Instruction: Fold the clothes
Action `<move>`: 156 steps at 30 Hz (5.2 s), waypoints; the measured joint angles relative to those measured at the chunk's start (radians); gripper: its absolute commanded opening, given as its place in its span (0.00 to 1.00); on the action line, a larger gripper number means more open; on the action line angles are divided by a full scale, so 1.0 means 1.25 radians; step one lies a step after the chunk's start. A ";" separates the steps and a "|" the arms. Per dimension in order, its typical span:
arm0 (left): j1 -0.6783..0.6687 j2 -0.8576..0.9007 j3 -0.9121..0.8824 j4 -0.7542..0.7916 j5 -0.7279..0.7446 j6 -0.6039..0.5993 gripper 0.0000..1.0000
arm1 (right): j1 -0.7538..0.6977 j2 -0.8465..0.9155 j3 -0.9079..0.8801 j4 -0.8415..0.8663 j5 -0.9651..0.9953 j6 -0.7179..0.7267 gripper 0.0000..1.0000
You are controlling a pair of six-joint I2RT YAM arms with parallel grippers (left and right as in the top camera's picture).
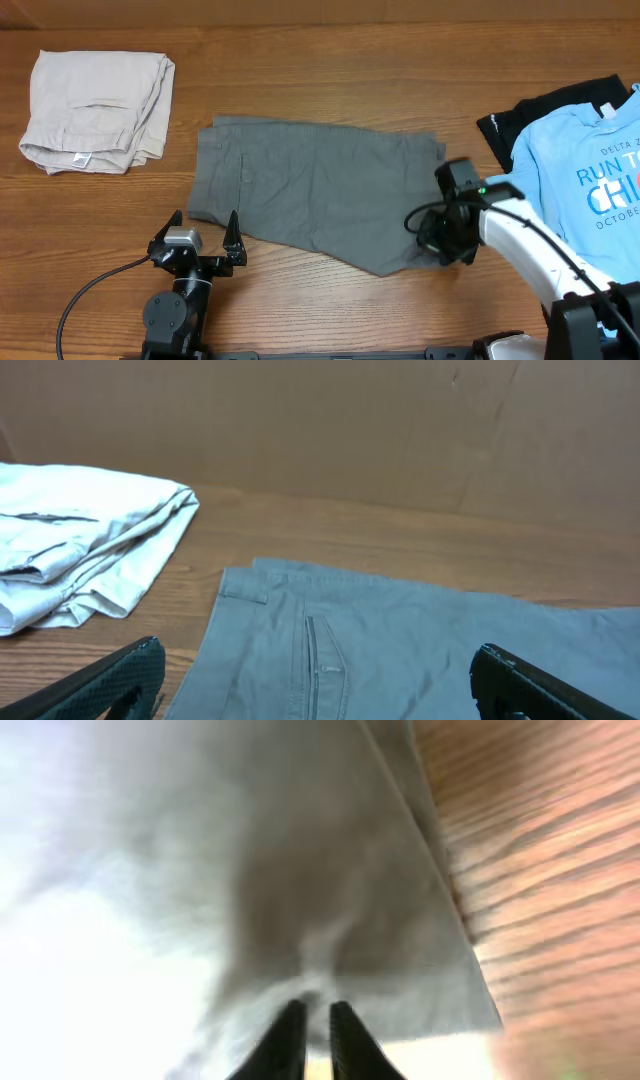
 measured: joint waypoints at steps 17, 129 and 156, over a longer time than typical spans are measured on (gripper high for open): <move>0.000 0.003 0.078 -0.085 0.136 -0.002 1.00 | 0.000 0.000 0.159 -0.189 0.001 -0.065 0.21; 0.000 1.343 0.680 -0.311 0.087 -0.190 0.12 | 0.003 -0.009 -0.079 0.056 -0.024 0.035 0.04; 0.000 1.356 0.680 -0.244 0.083 -0.190 0.04 | 0.006 -0.005 -0.131 0.302 0.058 0.103 0.16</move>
